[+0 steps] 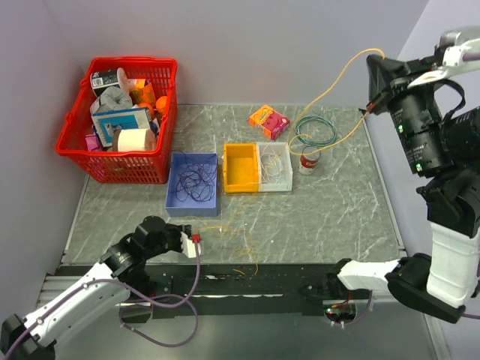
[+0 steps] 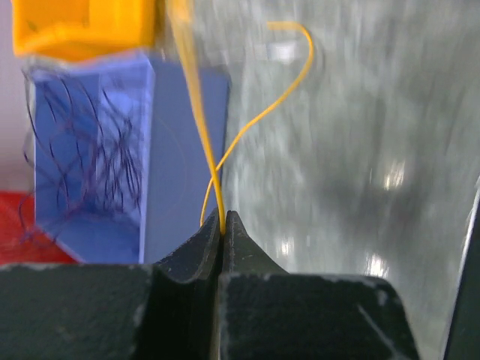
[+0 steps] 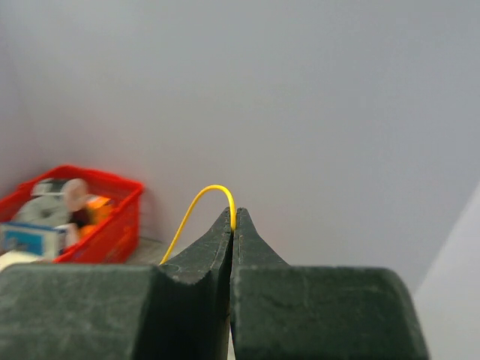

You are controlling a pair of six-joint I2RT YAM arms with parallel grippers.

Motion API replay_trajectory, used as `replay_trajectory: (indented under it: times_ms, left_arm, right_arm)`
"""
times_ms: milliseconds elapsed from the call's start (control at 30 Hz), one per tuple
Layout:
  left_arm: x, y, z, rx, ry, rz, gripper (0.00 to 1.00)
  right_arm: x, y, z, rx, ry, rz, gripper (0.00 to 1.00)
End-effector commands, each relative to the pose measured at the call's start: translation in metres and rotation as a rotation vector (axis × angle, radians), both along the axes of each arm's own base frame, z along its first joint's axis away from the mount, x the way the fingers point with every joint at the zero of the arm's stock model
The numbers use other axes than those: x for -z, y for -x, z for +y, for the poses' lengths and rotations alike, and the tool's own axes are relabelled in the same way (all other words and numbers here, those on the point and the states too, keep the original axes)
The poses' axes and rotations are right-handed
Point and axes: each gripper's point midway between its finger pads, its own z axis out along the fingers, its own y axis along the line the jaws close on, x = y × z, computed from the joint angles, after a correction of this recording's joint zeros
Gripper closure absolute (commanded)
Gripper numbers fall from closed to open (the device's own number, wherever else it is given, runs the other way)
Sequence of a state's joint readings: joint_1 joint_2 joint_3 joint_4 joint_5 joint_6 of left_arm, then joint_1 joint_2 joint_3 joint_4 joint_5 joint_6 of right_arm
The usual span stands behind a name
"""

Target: Untangle the cables

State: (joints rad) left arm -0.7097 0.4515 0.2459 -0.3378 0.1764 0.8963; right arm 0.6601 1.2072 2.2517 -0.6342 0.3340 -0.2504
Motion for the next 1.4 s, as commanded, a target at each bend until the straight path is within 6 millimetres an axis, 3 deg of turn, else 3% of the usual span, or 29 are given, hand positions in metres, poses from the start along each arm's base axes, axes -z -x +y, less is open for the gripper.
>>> replay_trajectory:
  times_ms: [0,33,133,233,267,367,533,633,733,800,900,1100,1233,1367]
  left_arm:
    - [0.020,-0.009,0.048,-0.076,-0.224,-0.117,0.99]
    - [0.022,-0.009,0.057,-0.100,-0.242,-0.114,0.99]
    - [0.028,-0.006,0.081,-0.184,-0.295,-0.101,0.99]
    - [0.029,-0.003,0.099,-0.274,-0.315,-0.080,0.99]
    - [0.027,-0.001,0.099,-0.293,-0.290,-0.065,0.99]
    - [0.014,0.008,0.084,-0.252,-0.179,-0.035,0.99]
    - [-0.034,0.003,0.046,-0.180,0.048,-0.059,0.99]
    - [-0.061,0.000,0.021,-0.163,0.187,0.019,0.99]
    - [-0.076,0.002,-0.004,-0.179,0.334,0.188,0.99]
    - [-0.090,0.002,-0.020,-0.135,0.434,0.198,0.99]
    - [-0.094,0.010,-0.030,-0.089,0.503,0.232,0.99]
    - [-0.075,0.017,-0.034,-0.025,0.457,0.244,0.99]
    - [-0.067,0.012,-0.035,-0.041,0.454,0.249,0.99]
    - [-0.069,0.013,-0.037,-0.029,0.468,0.251,0.99]
  right_arm:
    - [-0.031,0.009,-0.055,0.249,0.000,-0.082,1.00]
    - [-0.028,0.003,-0.058,0.296,0.013,-0.072,1.00]
    - [-0.028,0.005,-0.096,0.511,0.021,-0.053,1.00]
    - [-0.028,0.003,-0.113,0.616,0.029,-0.036,1.00]
    - [-0.029,0.005,-0.120,0.649,0.026,-0.035,1.00]
    - [-0.022,0.002,-0.111,0.596,0.044,-0.043,1.00]
    - [0.007,-0.026,-0.047,0.296,0.159,0.000,1.00]
    - [0.030,-0.045,-0.004,0.124,0.212,0.058,1.00]
    - [0.040,-0.058,0.024,0.018,0.193,0.076,1.00]
    - [0.041,-0.065,0.036,-0.021,0.169,0.075,1.00]
    - [0.046,-0.081,0.053,-0.061,0.166,0.092,1.00]
    - [0.071,-0.121,0.097,-0.160,0.170,0.152,1.00]
    - [0.089,-0.145,0.114,-0.176,0.174,0.195,1.00]
    - [0.093,-0.156,0.122,-0.181,0.168,0.205,1.00]
